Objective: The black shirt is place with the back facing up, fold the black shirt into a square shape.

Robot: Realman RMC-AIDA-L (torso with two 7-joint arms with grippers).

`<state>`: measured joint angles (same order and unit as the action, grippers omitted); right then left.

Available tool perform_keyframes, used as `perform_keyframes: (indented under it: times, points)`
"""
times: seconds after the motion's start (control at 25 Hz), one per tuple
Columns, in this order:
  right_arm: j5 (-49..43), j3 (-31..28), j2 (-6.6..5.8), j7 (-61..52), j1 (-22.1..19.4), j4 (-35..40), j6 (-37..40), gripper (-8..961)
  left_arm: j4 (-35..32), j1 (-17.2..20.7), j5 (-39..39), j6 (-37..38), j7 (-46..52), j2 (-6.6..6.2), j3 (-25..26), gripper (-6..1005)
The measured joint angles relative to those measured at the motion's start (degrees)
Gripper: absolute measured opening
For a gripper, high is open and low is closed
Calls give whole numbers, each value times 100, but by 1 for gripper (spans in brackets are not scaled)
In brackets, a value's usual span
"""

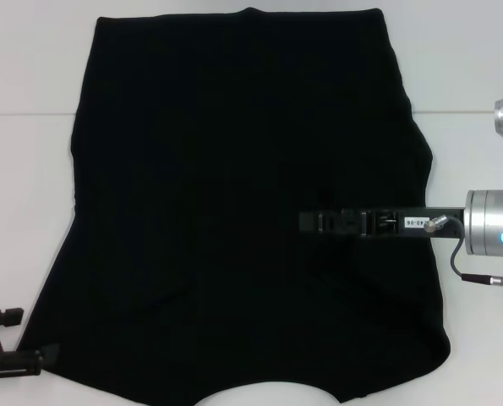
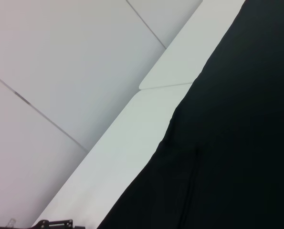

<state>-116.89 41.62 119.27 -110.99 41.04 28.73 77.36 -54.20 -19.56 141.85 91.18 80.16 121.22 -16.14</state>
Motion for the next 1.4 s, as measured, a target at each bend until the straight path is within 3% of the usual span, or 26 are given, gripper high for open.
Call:
perform_keyframes:
  times: [1.4]
  points:
    - [0,-31,-18,12,-56,1,-10,585,71,-57,69,442,44,6,-193,886]
